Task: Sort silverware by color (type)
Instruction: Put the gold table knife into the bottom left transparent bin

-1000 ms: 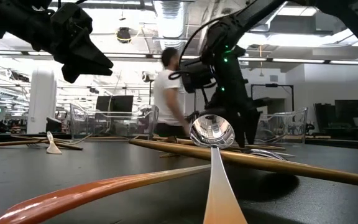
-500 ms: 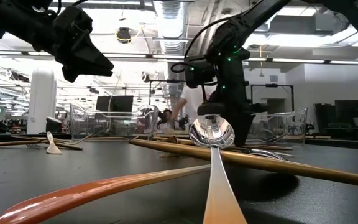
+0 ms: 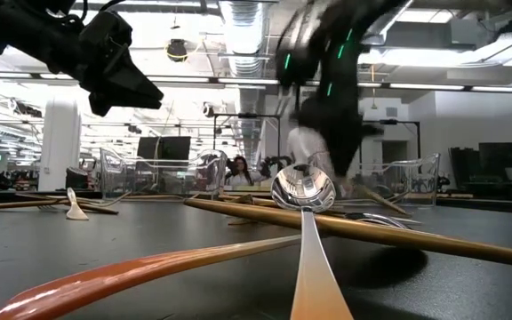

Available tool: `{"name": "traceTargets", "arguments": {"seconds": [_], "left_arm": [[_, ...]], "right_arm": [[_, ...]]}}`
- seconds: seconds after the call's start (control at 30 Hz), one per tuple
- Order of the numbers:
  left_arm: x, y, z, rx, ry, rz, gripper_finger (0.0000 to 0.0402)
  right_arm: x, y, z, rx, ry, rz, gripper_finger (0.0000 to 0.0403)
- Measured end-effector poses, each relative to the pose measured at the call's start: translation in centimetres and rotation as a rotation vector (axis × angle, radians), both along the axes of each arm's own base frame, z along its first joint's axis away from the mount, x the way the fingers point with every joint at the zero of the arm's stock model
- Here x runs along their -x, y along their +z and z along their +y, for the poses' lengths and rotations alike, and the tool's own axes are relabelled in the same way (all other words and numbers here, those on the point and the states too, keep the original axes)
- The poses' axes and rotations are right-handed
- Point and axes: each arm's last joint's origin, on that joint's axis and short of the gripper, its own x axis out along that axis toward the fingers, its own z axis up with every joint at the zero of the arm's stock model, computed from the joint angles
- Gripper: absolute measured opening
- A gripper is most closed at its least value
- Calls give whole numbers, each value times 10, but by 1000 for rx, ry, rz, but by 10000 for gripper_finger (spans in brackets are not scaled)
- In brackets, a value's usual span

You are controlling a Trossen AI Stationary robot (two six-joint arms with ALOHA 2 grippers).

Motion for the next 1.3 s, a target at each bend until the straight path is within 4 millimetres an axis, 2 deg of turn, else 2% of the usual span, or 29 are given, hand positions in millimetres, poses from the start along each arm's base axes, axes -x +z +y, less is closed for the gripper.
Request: {"name": "traceTargets", "arguments": {"seconds": [0.27,0.33,0.47,0.57,0.67,0.9,1.13,1.3], "left_arm": [[0,0,1,-34,20,5,118],[0,1,1,-51,37,6,118],[1,1,6,-73,78,8,118],[1,1,11,-77,101,11,118],[1,1,15,-65,109,9,118],[1,1,16,-20,87,-2,118],[1,0,15,16,65,0,118],[1,-1,15,16,64,12,118]], "right_arm": [[61,88,52,-2,-8,-78,1],[74,100,62,8,-15,-92,1],[79,110,73,55,-34,-146,4],[71,102,72,131,-62,-127,28],[50,86,68,179,-69,-130,59],[-4,32,52,196,-40,-147,113],[-24,-26,44,170,20,17,118],[-37,-47,44,120,60,-11,115]]}}
